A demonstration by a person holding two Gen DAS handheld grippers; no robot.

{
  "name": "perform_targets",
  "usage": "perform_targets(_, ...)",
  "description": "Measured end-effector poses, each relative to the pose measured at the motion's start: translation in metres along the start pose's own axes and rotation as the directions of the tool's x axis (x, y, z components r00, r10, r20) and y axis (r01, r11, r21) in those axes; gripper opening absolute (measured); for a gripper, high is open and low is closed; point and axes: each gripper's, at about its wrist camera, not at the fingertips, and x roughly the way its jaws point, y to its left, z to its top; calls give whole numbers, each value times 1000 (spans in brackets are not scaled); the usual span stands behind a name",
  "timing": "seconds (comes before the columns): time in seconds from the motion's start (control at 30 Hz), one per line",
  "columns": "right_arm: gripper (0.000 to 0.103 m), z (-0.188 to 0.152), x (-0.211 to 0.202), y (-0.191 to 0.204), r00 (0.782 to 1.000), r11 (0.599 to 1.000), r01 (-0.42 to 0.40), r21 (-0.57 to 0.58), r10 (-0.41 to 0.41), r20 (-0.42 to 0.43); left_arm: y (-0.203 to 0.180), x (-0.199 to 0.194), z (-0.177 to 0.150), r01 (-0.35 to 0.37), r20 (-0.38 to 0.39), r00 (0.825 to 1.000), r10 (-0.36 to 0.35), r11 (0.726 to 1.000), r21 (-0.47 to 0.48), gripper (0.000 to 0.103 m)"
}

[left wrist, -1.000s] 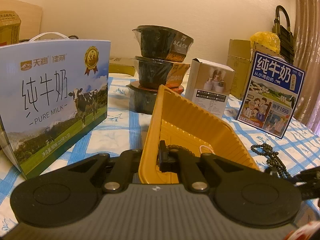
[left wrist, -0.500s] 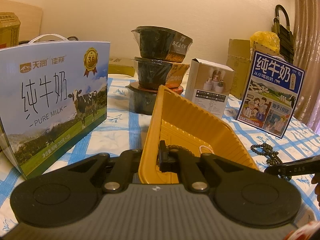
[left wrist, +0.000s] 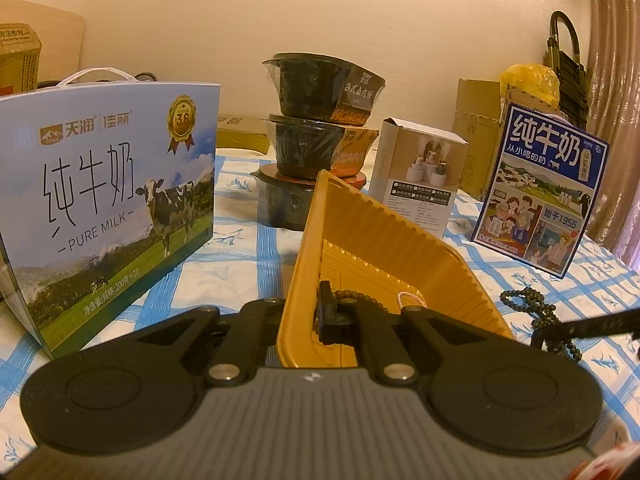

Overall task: Organize jewelry
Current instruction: 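Carry the black wristwatch into the orange tray and open the right gripper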

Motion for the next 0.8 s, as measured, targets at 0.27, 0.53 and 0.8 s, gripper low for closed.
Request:
perform_targets(0.27, 21, 25, -31, 14, 992, 997, -70, 13, 68, 110, 0, 0, 0, -1, -1, 1000, 1, 1000, -2, 6)
perform_targets(0.53, 21, 40, -40, 45, 974, 985, -168, -33, 171, 146, 1, -1, 0, 1, 0, 1000, -1, 1000, -3, 6)
perform_targets(0.8, 21, 41, -18, 65, 971, 976, -214, -48, 218, 99, 2, 0, 0, 3, 1, 1000, -3, 1000, -5, 6)
